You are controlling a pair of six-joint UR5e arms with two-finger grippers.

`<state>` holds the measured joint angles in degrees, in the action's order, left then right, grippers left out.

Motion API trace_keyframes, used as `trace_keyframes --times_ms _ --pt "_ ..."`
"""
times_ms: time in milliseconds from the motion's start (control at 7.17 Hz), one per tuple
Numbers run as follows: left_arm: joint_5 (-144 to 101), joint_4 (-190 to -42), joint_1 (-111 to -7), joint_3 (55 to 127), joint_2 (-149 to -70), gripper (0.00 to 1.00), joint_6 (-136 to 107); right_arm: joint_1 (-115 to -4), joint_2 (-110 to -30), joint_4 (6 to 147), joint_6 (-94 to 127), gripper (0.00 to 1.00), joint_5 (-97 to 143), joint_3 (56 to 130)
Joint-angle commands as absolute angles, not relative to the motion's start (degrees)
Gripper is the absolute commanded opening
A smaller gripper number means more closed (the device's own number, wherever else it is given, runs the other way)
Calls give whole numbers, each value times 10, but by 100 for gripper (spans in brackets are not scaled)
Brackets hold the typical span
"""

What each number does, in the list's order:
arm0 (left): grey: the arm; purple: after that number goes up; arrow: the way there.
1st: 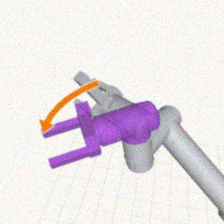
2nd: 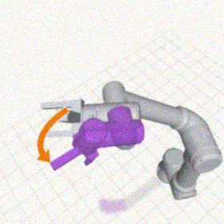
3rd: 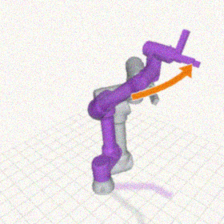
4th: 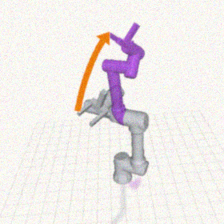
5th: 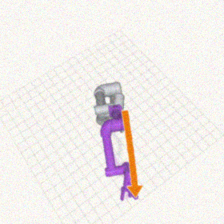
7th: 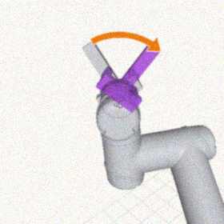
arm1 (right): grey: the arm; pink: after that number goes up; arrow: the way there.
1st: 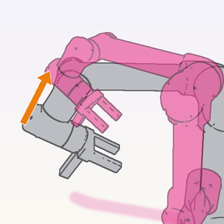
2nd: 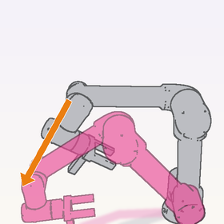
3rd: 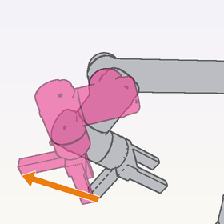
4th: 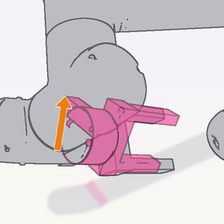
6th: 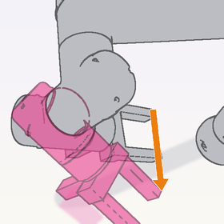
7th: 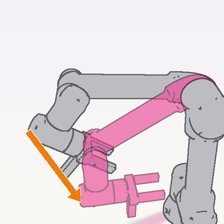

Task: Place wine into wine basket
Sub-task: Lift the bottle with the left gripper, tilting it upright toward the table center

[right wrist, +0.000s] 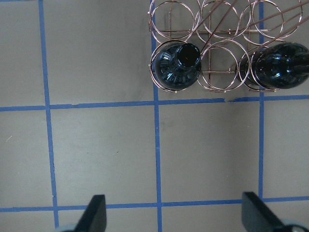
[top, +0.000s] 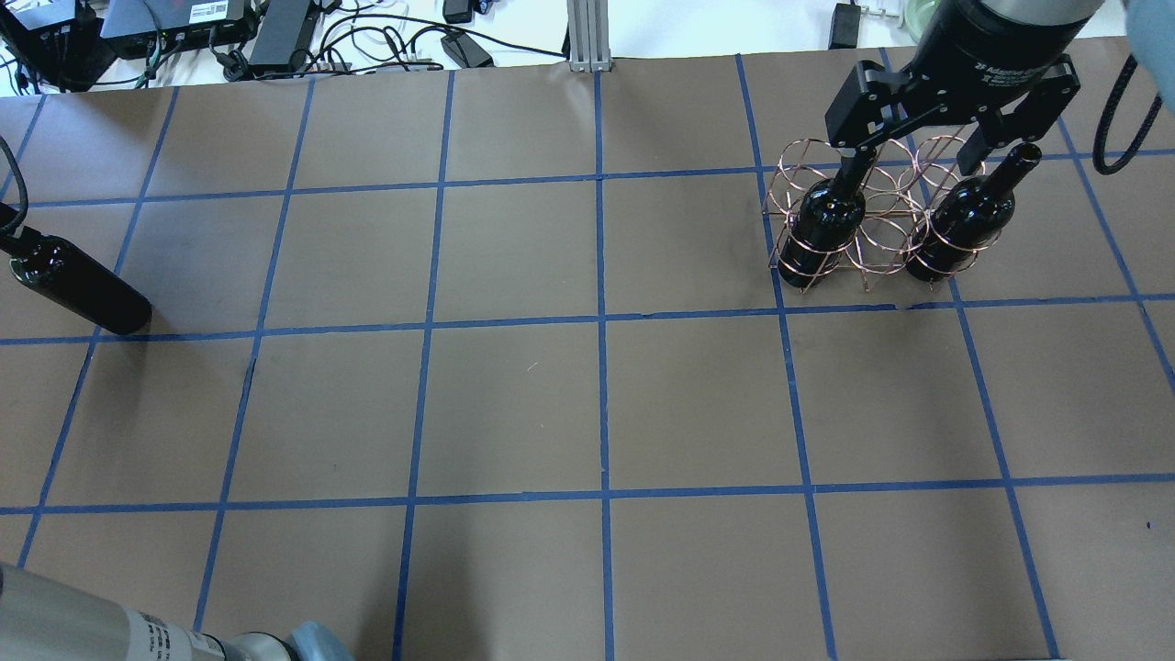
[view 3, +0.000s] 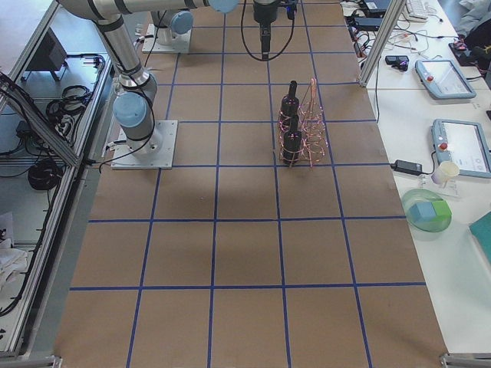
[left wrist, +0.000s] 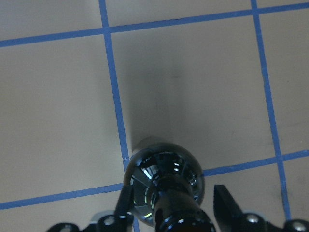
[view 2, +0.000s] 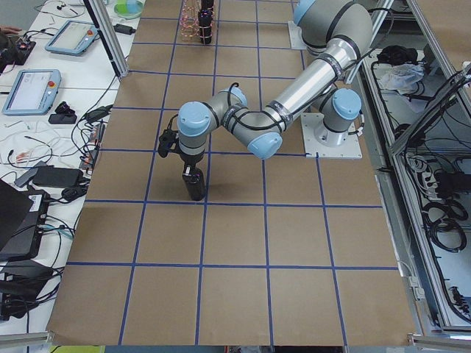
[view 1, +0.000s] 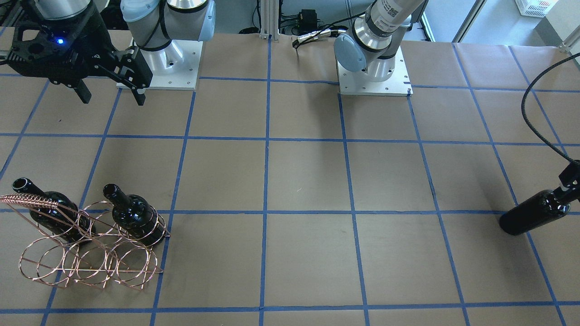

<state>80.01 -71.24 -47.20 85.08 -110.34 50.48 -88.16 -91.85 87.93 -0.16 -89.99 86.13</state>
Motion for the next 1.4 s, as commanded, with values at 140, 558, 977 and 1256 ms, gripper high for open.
trace_keyframes --times_ms 140,558,977,1256 --pt "800 -705 -472 851 -1104 0 504 -882 -918 879 -2 100 -899 861" --pt "802 -707 -480 849 -1086 0 505 -882 -918 880 -2 100 -899 860" --pt "807 -737 -539 848 -1031 0 433 -882 -918 880 -2 100 -898 861" --pt "805 -773 -604 849 -991 0 341 -882 -918 880 -2 100 -899 861"
